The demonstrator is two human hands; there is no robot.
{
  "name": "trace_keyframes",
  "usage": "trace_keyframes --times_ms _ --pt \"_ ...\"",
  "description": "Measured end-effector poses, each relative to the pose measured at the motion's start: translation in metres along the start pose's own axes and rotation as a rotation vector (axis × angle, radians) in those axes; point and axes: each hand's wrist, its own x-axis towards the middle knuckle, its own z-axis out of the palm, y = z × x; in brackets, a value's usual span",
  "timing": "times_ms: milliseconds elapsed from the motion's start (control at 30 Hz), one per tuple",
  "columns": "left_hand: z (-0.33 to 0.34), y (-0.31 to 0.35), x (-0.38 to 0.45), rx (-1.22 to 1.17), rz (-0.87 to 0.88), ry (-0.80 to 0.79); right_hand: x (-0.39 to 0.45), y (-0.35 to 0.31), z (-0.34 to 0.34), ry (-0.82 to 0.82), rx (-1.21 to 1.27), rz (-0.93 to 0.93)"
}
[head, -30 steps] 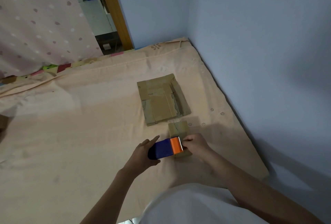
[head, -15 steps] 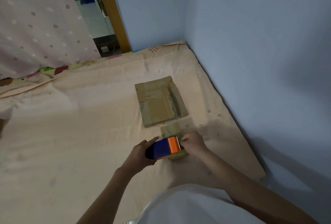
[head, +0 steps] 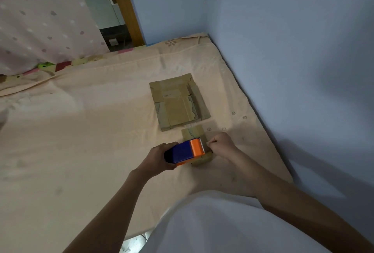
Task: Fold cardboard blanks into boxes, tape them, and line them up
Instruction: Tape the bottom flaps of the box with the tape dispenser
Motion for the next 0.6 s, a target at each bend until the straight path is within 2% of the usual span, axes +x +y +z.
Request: trace_keyframes --times_ms 267,433,600 --pt "0.001 0.007 -0.008 0.083 0.076 0.02 0.005 0.004 0.004 -0.01 -0.067 0.085" --pt "0.003 0.015 -0.015 0.117 0.144 0.086 0.006 0.001 0.002 0.001 -0.084 0.104" --pt "0.007 0.016 -0.02 0.184 0.295 0.122 0.001 -0.005 -0.002 -0.008 -0.146 0.08"
